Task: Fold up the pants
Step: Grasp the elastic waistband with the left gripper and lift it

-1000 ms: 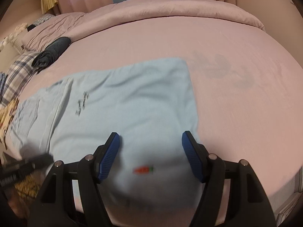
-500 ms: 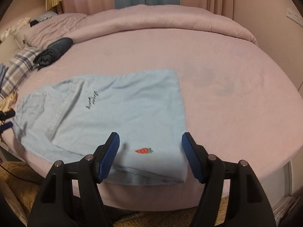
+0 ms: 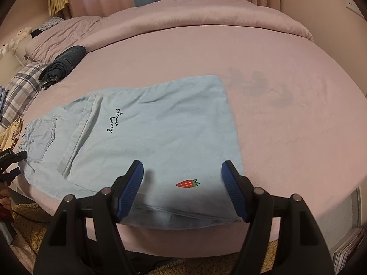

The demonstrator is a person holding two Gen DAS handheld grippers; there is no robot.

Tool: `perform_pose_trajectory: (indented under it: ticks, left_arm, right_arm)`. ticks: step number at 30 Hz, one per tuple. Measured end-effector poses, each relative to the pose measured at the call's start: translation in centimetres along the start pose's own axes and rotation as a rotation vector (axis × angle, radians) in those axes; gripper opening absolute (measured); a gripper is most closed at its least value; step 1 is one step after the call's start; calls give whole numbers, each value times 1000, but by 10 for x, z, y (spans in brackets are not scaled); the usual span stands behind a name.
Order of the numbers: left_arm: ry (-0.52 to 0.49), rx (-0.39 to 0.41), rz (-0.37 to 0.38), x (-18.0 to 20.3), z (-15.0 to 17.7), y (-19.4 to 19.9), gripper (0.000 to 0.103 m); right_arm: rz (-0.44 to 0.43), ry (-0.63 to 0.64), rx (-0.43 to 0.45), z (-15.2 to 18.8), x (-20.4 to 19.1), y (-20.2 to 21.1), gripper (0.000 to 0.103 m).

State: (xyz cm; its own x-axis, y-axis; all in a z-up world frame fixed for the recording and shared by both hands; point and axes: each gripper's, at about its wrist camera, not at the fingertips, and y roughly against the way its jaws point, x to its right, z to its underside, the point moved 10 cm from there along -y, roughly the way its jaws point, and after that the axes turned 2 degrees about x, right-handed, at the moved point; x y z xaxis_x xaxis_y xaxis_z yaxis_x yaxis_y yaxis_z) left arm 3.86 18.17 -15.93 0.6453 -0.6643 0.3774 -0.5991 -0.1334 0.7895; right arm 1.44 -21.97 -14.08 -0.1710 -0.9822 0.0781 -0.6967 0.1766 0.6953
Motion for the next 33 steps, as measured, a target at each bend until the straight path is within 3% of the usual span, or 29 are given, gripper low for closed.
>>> perform_pose_trajectory:
  ticks: [11,16,24,33]
  left_arm:
    - [19,-23,32,0,5,3,67]
    - [42,-65,110,9,12,9,67]
    - [77,-73,123,6,12,5,67]
    - [113,-20,83,6,3,-4,66]
  right_arm:
    - [15,21,-17,3,-3,-5,71]
    - [21,27,-19,4,-4,-5,71]
    - [20,29,-18,6,-6,-5,71]
    - [10,27,-17,8,-12,-5,71]
